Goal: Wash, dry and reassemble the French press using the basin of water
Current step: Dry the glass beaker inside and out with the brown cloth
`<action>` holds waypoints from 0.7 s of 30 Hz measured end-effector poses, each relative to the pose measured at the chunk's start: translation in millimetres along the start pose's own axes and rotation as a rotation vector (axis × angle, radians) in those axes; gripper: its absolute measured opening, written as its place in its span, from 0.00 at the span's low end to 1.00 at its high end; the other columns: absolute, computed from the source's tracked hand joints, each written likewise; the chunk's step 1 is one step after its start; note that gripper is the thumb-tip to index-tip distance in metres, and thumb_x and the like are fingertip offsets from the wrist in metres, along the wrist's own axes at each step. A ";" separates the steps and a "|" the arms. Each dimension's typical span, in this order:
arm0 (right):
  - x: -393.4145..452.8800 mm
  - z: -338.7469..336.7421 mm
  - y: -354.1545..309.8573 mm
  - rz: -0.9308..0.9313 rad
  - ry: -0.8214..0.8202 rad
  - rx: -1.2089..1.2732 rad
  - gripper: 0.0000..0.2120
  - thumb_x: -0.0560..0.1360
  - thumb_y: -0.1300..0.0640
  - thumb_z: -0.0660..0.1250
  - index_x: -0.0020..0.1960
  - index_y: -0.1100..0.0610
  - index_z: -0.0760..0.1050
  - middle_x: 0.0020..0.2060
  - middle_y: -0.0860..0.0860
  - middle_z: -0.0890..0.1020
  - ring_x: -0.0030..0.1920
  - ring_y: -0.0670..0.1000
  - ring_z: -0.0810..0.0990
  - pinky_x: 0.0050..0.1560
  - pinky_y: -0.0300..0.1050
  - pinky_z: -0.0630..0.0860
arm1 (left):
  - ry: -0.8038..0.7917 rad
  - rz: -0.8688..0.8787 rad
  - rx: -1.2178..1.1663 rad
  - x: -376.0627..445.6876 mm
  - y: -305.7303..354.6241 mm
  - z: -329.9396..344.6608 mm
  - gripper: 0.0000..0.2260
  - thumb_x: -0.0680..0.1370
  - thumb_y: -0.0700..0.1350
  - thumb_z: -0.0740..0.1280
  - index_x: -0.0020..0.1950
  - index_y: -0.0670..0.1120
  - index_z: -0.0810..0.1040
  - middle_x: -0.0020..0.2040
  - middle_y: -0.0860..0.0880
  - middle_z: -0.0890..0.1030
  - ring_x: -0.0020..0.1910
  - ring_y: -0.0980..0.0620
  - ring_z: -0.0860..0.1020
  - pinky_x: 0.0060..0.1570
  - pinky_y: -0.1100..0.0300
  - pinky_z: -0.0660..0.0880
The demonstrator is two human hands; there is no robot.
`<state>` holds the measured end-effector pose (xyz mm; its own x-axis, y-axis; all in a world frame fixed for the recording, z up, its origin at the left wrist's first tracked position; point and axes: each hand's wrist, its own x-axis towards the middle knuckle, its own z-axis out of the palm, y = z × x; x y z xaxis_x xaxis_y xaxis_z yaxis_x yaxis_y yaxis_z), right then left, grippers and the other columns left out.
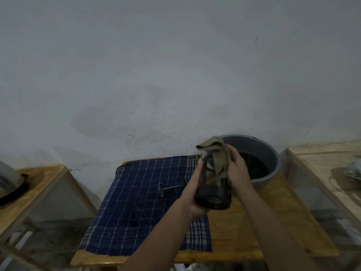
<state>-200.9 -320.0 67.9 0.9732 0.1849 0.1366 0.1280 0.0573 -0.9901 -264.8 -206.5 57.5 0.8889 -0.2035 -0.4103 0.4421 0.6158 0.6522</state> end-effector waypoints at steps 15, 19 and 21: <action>12.3 -4.3 -6.5 -0.104 0.203 -0.205 0.20 0.78 0.46 0.62 0.38 0.60 0.77 0.33 0.54 0.78 0.35 0.50 0.76 0.35 0.45 0.71 | 0.118 0.121 0.665 -18.9 7.5 -5.8 0.15 0.75 0.55 0.70 0.58 0.50 0.79 0.51 0.48 0.83 0.49 0.51 0.82 0.47 0.55 0.80; 6.3 -16.6 -3.4 0.260 0.402 0.521 0.13 0.77 0.43 0.63 0.50 0.52 0.77 0.50 0.54 0.82 0.51 0.53 0.81 0.50 0.51 0.79 | 0.144 0.112 0.459 -19.9 0.1 -17.1 0.17 0.77 0.55 0.68 0.60 0.47 0.81 0.54 0.46 0.85 0.53 0.47 0.82 0.50 0.53 0.79; 3.9 -27.8 -7.3 0.240 0.379 0.549 0.14 0.76 0.42 0.64 0.53 0.51 0.78 0.51 0.53 0.82 0.51 0.54 0.81 0.55 0.53 0.78 | 0.128 0.111 0.279 -19.8 -1.5 -26.1 0.18 0.78 0.55 0.65 0.62 0.47 0.80 0.56 0.44 0.85 0.55 0.45 0.82 0.52 0.50 0.78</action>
<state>-192.8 -346.9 74.7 0.9747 -0.0944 -0.2027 -0.1157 0.5628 -0.8185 -286.2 -183.5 48.0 0.9189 -0.0389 -0.3925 0.3753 0.3925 0.8397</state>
